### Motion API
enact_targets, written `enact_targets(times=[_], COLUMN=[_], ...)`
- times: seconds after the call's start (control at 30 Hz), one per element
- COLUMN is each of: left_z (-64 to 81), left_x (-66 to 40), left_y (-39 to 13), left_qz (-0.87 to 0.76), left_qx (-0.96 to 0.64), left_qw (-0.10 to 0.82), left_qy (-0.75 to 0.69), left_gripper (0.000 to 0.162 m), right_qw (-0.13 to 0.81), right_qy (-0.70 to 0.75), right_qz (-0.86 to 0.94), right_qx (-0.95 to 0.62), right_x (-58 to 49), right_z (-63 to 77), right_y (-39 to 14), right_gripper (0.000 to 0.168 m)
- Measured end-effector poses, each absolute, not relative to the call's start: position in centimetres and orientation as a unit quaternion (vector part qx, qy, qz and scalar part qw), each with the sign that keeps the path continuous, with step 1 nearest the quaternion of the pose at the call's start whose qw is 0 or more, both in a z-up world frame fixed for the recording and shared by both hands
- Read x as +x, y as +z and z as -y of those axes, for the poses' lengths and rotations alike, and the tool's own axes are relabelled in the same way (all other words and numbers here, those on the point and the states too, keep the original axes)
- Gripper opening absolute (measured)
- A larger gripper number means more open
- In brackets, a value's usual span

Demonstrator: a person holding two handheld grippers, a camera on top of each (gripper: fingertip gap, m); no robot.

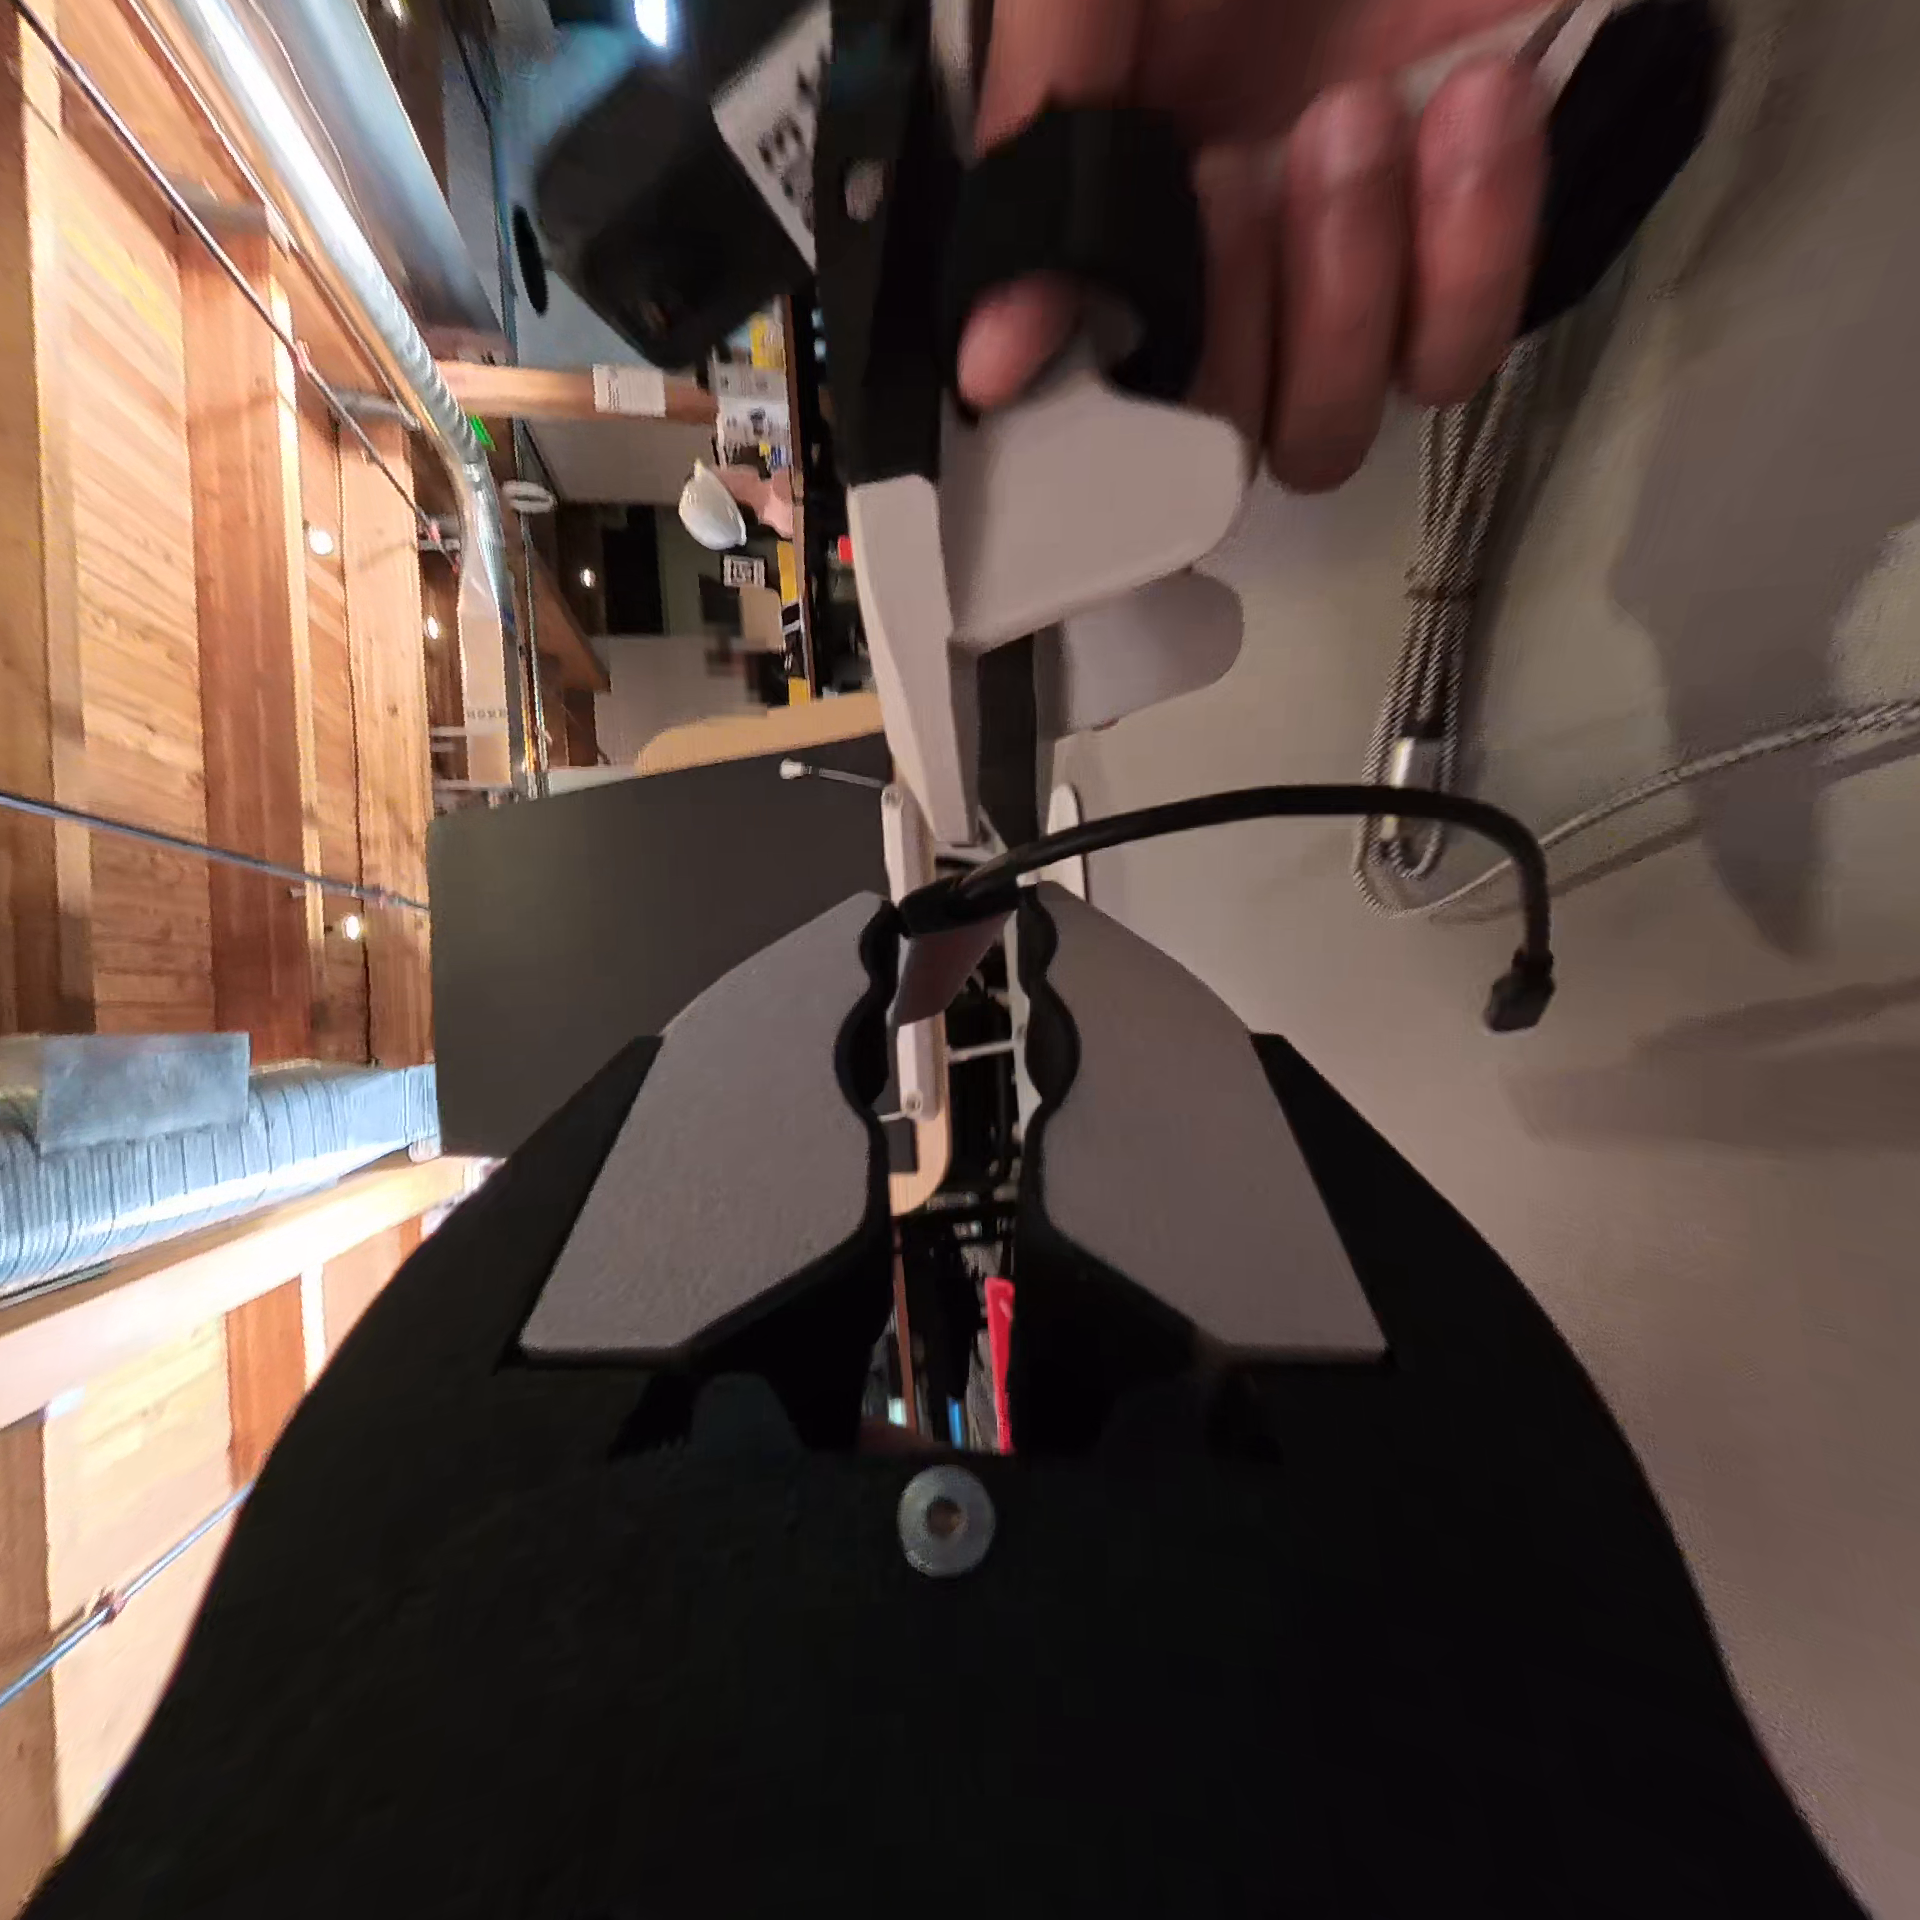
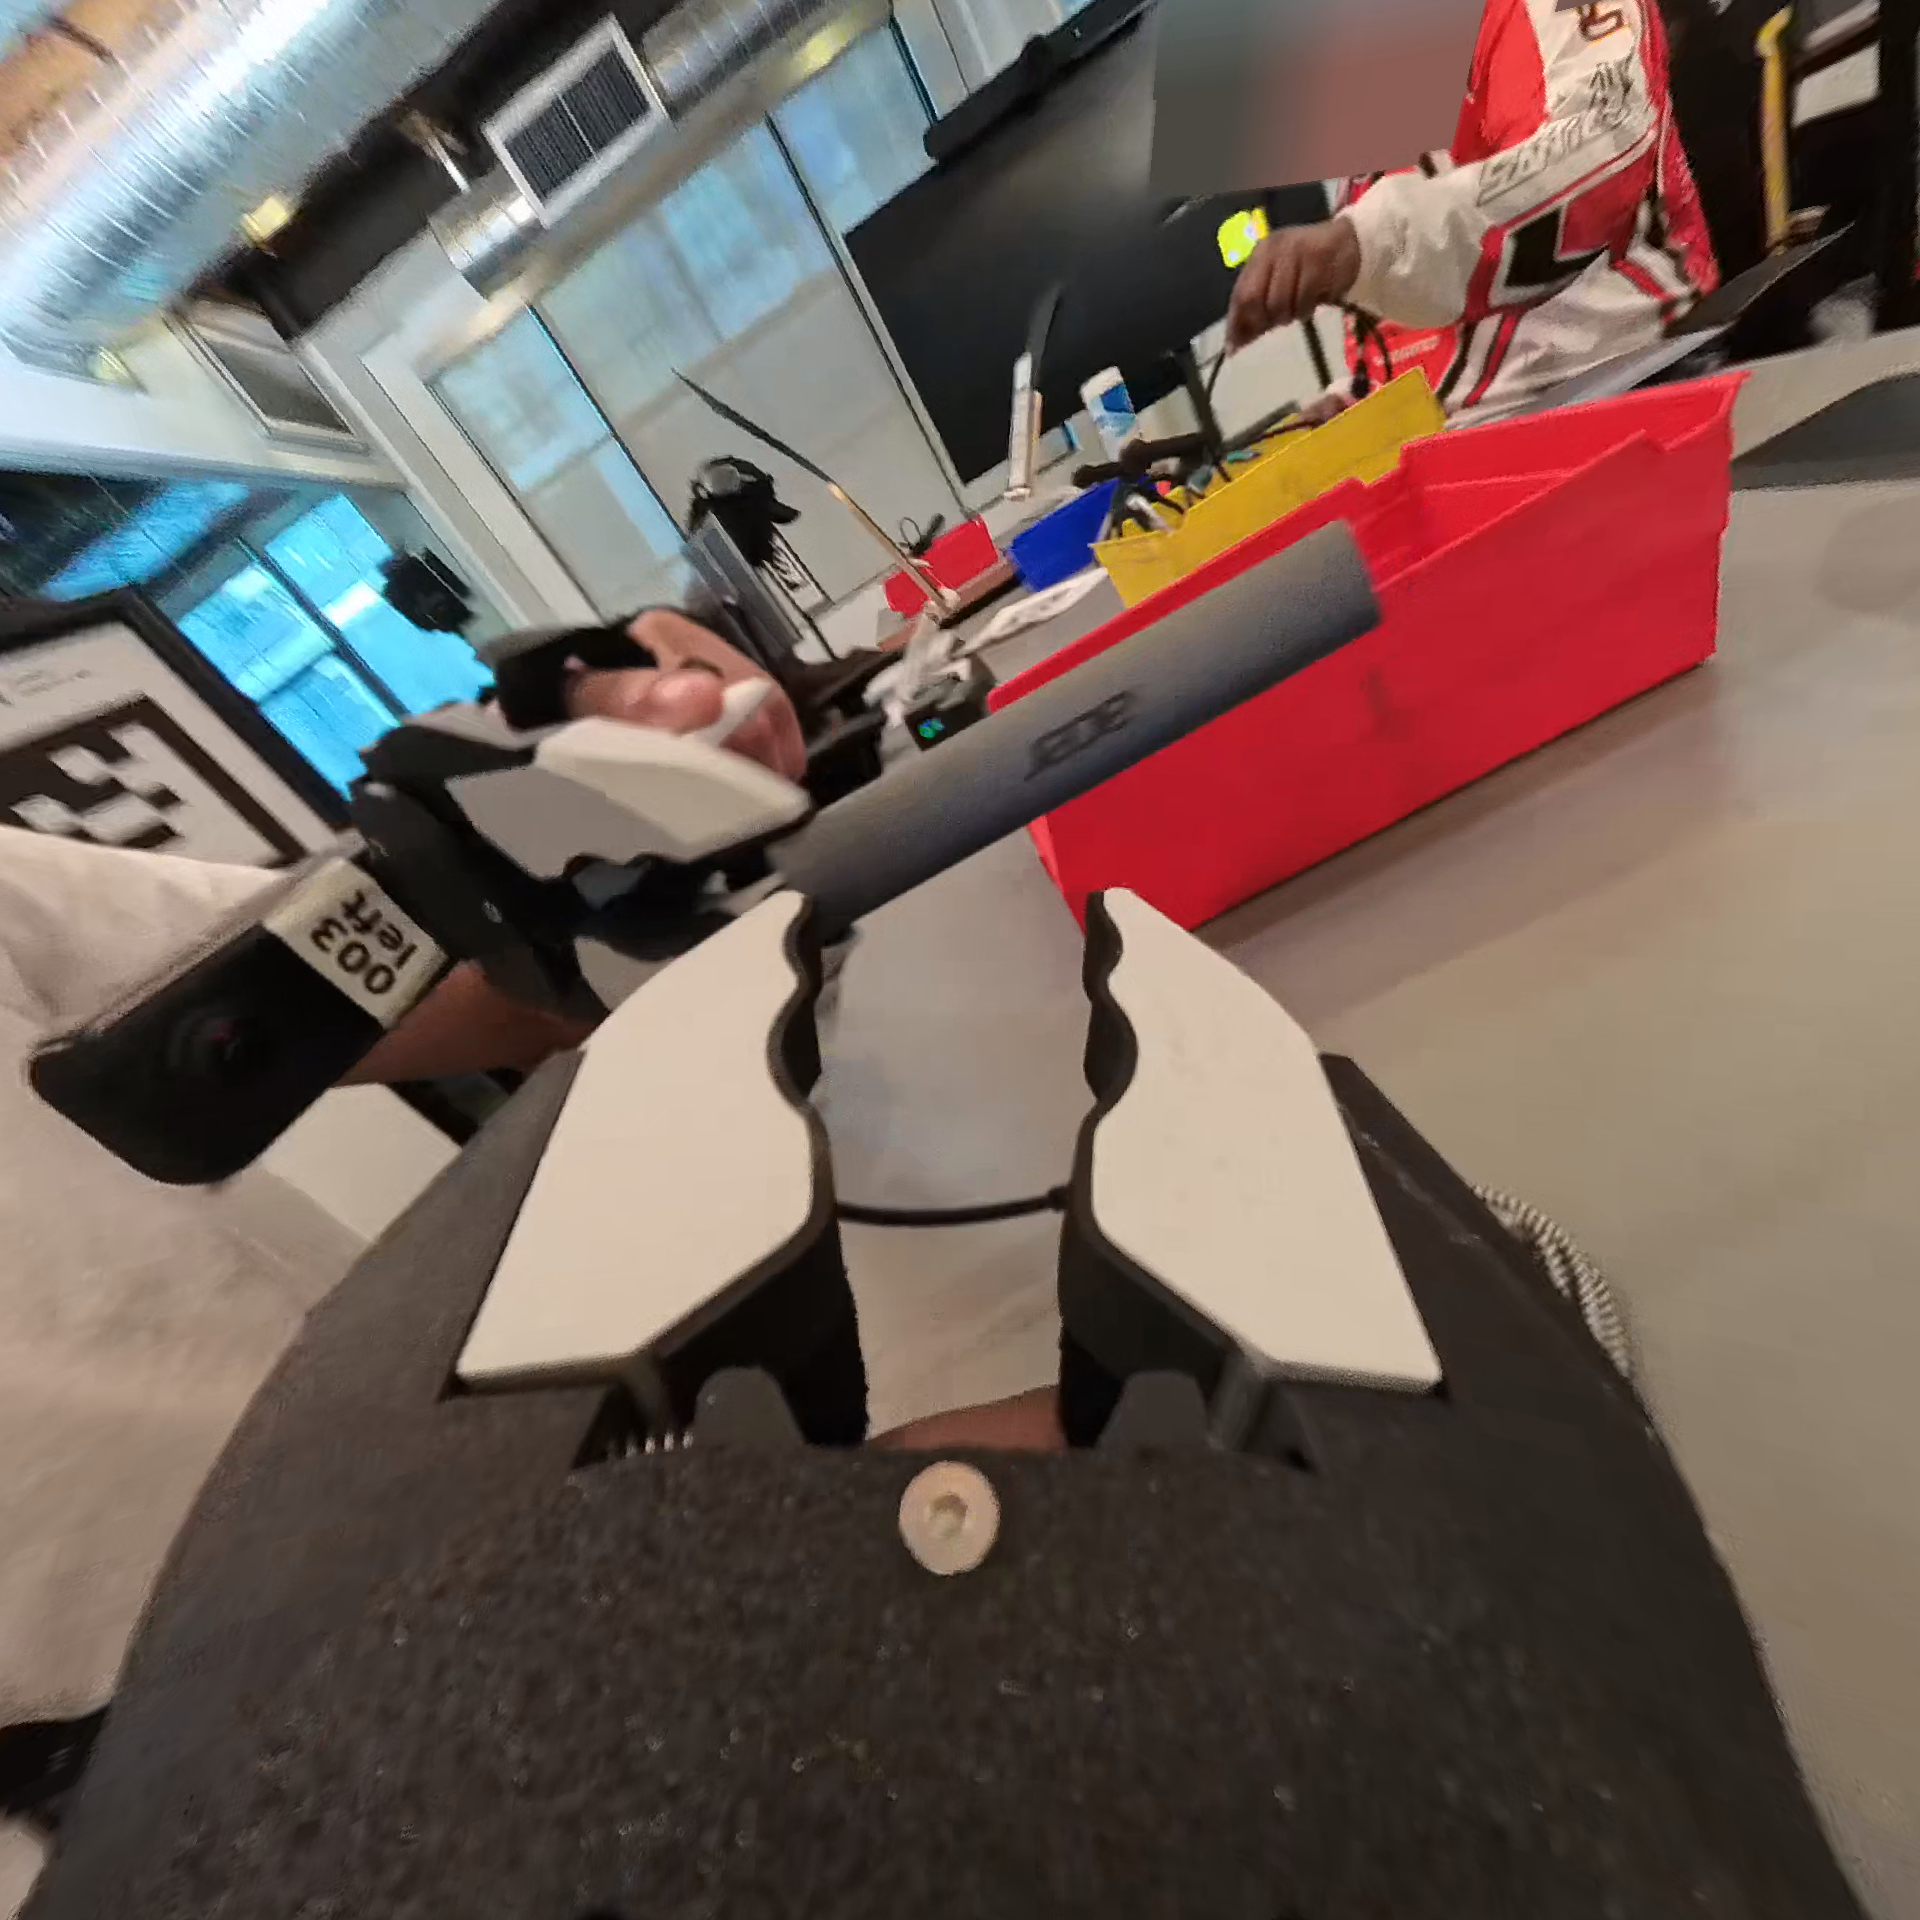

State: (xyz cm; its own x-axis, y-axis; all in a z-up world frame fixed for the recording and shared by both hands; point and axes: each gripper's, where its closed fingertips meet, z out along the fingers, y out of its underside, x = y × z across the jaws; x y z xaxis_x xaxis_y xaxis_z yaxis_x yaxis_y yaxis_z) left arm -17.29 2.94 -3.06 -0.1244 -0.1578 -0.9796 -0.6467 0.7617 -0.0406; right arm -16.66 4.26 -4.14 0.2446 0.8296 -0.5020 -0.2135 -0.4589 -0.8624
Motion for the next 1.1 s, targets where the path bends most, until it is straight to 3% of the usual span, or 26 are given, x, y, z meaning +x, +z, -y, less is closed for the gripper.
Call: enact_targets(times=[0.2,0.3,0.4,0.53,0.67,0.87,1.1], left_z=[1.5,3.3,3.6,1.2,-1.7,-0.1,1.4], left_x=[-16.3,-15.5,-15.5,-17.1,-20.1,-21.0,-18.9], left_y=[-1.1,-0.2,0.2,-1.0,-2.6,-3.3,-3.4], left_qz=[-0.709,-0.703,-0.686,-0.665,-0.591,-0.481,-0.45], left_qx=[-0.235,-0.233,-0.233,-0.326,-0.486,-0.59,-0.585], left_qw=[0.645,0.662,0.681,0.668,0.641,0.505,0.472], left_qy=[0.16,0.115,0.104,0.068,-0.06,-0.407,-0.482], left_gripper=[0.021,0.021,0.022,0.017,0.01,0.022,0.026], right_qw=[0.289,0.263,0.291,0.348,0.443,0.558,0.57], right_qy=[0.754,0.843,0.845,0.817,0.738,0.643,0.63], right_qz=[0.188,0.165,0.185,0.187,0.242,0.279,0.283], right_qx=[-0.559,-0.44,-0.409,-0.42,-0.449,-0.444,-0.446], right_x=[-16.8,-16.3,-15.6,-13.8,-13.5,-13.3,-15.7], right_z=[-1.7,-0.6,-0.4,-0.9,-0.3,0.0,0.7], right_y=[-4.5,-0.4,1.0,0.9,0.7,1.8,1.3], right_gripper=[0.061,0.048,0.023,0.01,0.009,0.01,0.01])
